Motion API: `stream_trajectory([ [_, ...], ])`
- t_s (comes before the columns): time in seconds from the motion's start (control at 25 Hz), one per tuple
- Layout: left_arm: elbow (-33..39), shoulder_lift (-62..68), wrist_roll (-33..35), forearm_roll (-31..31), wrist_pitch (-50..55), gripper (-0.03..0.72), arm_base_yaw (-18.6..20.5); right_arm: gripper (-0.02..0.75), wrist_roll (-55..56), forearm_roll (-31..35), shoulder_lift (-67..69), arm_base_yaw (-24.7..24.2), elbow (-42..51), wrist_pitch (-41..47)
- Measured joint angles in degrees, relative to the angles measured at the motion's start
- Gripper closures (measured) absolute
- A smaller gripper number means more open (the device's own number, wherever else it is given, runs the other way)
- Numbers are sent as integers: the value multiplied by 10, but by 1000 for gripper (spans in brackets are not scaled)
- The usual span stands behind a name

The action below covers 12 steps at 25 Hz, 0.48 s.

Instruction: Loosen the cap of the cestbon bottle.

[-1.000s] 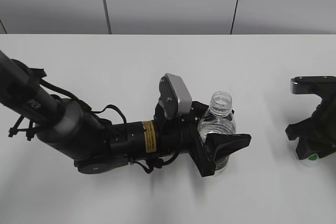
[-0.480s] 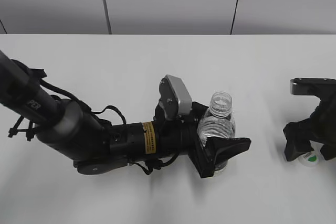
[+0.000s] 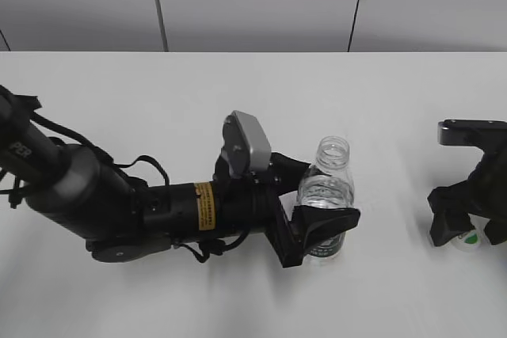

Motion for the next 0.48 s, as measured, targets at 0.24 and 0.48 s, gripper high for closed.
stream_trajectory([
  [0.24,48,-33,0,19,-1,90,27,109,0,1,0,0,0,1],
  [0.48,108,-71,-2,38,-2,95,58,117,0,9,0,0,0,1],
])
